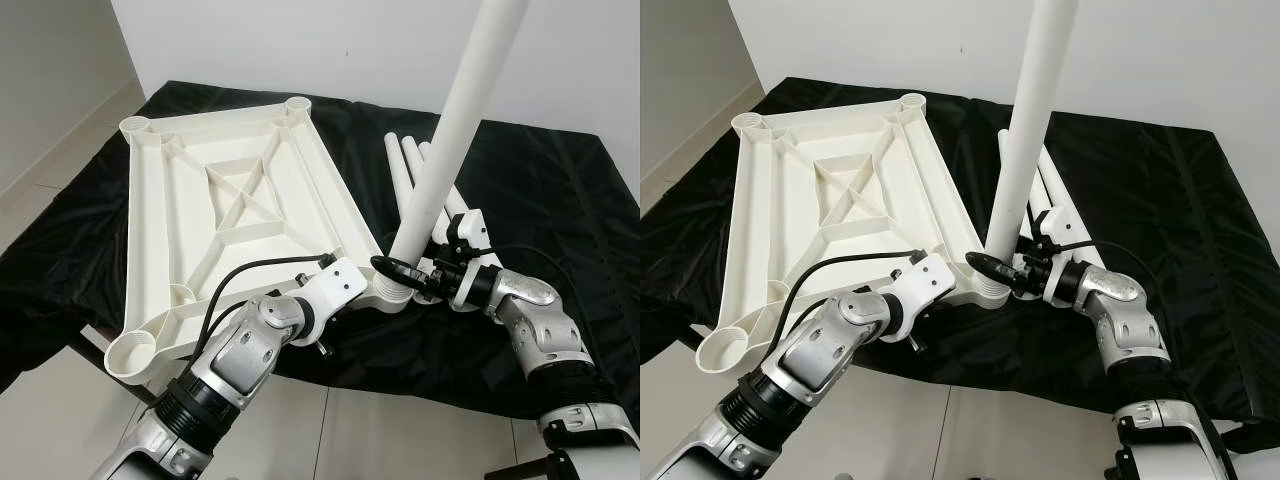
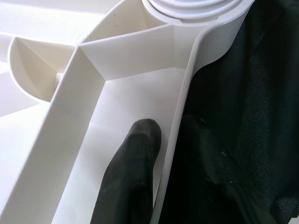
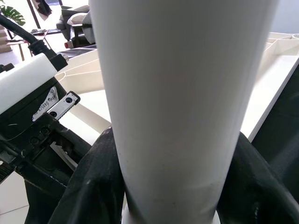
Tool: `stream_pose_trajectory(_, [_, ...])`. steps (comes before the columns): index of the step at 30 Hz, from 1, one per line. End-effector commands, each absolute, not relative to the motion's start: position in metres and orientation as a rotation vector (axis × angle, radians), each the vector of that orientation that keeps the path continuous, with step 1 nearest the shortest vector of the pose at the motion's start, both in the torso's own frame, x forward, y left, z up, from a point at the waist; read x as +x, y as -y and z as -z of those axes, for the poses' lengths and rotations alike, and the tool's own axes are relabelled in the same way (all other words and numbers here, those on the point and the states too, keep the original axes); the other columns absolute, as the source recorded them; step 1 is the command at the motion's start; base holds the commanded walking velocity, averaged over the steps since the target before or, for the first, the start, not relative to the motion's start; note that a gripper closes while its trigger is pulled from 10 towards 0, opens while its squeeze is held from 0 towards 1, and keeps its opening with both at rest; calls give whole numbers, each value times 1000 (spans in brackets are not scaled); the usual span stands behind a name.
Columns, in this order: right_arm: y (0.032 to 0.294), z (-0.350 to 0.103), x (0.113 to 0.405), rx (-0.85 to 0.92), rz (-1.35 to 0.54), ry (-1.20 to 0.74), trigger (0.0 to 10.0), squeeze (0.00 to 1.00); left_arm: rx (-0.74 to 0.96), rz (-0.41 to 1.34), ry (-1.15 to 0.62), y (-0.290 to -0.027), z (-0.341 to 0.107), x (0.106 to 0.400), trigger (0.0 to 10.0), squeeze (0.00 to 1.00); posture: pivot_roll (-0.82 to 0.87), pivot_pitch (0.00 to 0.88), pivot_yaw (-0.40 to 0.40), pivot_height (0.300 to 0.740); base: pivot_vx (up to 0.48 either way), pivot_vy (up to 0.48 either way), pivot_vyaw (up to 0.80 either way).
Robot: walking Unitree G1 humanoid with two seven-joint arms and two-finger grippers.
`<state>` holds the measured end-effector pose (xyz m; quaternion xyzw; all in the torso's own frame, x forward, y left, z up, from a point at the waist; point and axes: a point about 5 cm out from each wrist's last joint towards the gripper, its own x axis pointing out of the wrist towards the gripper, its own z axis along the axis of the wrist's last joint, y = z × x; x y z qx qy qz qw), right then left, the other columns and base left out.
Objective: Building children table
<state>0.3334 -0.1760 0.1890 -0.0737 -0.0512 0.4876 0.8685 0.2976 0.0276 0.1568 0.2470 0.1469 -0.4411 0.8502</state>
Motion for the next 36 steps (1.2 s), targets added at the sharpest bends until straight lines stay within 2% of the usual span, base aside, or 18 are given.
stream_pose_trajectory(1, [176, -189, 335, -141, -1027, 101, 0, 0, 515, 960, -372, -28, -143, 293, 10000, 0, -106, 119, 17, 740, 0, 0, 0])
stream_pose_trajectory(8, [177, -188, 332, -131, -1031, 98, 0, 0, 514, 954, -374, -29, -143, 294, 10000, 0, -103, 128, 11, 740, 0, 0, 0])
stream_pose_trajectory(9, [177, -188, 332, -128, -1030, 99, 4667, 0, 515, 953, -374, -30, -143, 294, 10000, 0, -103, 128, 11, 740, 0, 0, 0])
stream_pose_trajectory(12, [177, -188, 332, -114, -994, 111, 4667, 0, 511, 953, -372, -30, -144, 293, 10000, 0, -103, 134, 9, 740, 0, 0, 0])
stream_pose_trajectory(13, [174, -189, 331, -95, -978, 123, 10000, 0, 511, 949, -377, -30, -142, 294, 10000, 0, -104, 133, 10, 740, 0, 0, 0])
stream_pose_trajectory(28, [159, -189, 317, -24, -865, 171, 10000, 0, 505, 918, -398, -36, -136, 298, 10000, 0, -108, 137, 12, 740, 0, 0, 0])
stream_pose_trajectory(36, [149, -188, 308, -23, -735, 179, 10000, 0, 496, 907, -390, -35, -136, 299, 10000, 0, -110, 131, 2, 740, 0, 0, 0])
